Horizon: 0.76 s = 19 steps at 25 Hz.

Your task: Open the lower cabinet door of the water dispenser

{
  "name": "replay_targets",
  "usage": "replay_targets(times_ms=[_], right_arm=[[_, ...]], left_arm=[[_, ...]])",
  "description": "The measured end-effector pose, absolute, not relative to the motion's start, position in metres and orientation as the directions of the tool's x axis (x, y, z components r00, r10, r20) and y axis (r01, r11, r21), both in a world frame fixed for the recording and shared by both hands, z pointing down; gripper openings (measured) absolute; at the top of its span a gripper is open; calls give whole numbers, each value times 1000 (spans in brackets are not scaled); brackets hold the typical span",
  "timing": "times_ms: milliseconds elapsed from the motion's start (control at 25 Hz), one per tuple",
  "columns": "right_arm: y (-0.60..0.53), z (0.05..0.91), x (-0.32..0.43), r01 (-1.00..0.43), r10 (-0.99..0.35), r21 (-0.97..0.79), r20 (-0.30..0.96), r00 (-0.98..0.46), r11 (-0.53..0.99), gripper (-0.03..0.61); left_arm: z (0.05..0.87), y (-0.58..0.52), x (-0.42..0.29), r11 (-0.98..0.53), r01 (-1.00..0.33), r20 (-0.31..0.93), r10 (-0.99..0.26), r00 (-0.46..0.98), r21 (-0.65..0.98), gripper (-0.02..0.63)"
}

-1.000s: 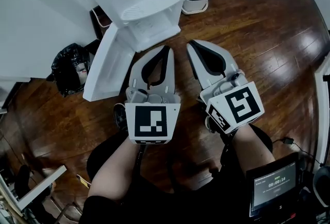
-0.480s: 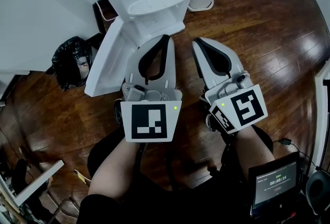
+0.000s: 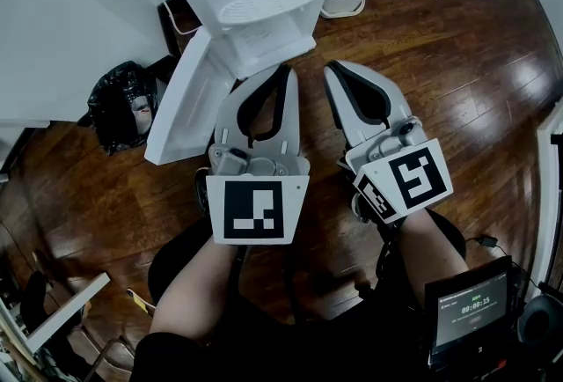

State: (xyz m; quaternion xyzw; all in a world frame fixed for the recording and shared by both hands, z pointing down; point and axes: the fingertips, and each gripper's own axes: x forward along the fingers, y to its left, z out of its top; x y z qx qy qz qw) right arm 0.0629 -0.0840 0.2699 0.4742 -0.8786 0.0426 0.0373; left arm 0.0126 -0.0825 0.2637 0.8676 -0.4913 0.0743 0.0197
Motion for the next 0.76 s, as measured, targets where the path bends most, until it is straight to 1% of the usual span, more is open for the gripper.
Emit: replay_targets(times_ms=[760], right_arm=[[-83,271,65,-838,-831,-36,108,-545,545,5]], left_arm=[[269,-82,13,-515,-856,166,-849,502,-46,20]])
